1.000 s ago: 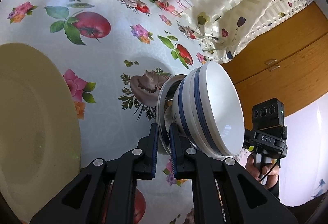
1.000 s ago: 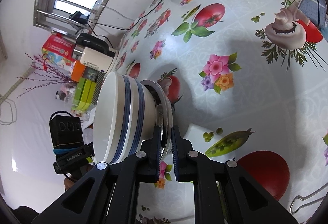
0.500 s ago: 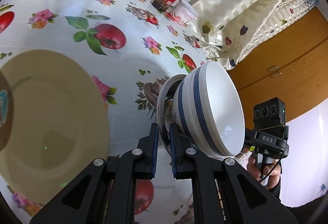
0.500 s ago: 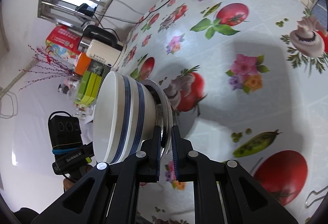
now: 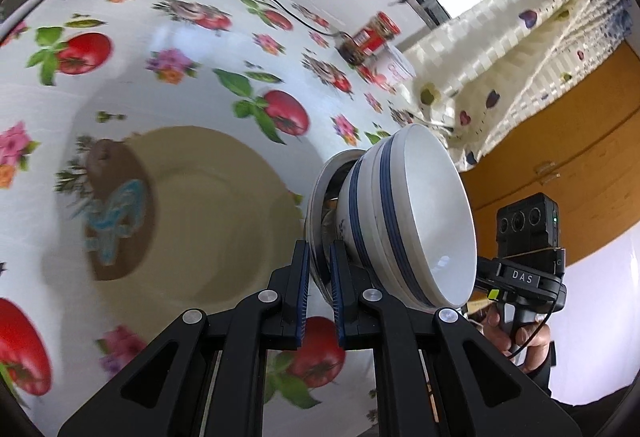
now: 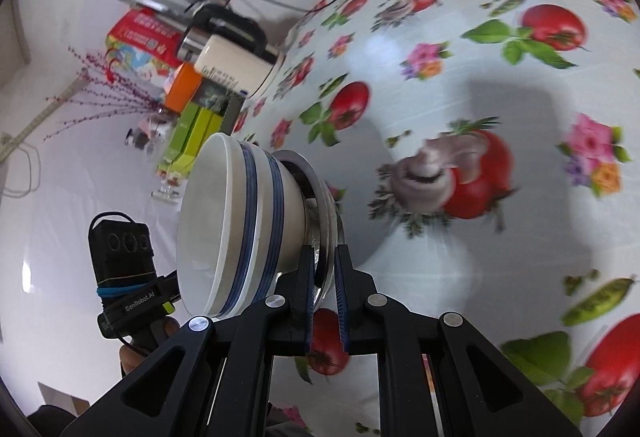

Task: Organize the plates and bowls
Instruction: 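Lower the steel bowl stack onto the beige plate stack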

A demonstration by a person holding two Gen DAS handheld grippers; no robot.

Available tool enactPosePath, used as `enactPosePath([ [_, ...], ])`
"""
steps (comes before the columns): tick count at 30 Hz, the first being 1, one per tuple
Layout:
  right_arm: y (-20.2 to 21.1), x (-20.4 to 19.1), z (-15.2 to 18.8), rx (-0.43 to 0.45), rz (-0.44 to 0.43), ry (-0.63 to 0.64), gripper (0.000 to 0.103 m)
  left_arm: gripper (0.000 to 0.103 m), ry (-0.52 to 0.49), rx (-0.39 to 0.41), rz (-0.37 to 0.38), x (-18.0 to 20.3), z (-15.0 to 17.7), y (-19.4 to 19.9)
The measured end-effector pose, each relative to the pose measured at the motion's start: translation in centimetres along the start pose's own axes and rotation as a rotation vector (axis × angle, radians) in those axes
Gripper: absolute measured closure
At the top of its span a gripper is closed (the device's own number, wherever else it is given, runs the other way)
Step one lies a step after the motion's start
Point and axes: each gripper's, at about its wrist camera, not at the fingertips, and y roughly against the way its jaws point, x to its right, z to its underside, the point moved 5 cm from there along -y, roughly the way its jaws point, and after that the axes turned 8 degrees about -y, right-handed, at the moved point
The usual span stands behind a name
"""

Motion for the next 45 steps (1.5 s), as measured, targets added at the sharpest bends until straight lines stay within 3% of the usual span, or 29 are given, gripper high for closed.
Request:
enactPosePath([
  [10,-4.8,-3.4,-0.1,-0.076,-0.017,0.039,0.093,0.094,0.062,0.049,-0.066,-4.0,0.2,3.4],
  [19,-7.9,-4.5,-0.1,-0.129,0.000,0.055,0.093,0.094,0.106,0.055,-0.101,-6.4,0.5,4.2],
  [41,-9.4,-5.3,-0.8,-0.165,0.074,0.107,0.092,0.094,0.139,0.053,-0.126,-7.6,0.8,4.4],
  [45,-9.2,-5.2,-0.6,-0.146,0.140,0.140,0.076,0.093,0.134,0.066,-0.134,-7.5,1.0,4.6],
])
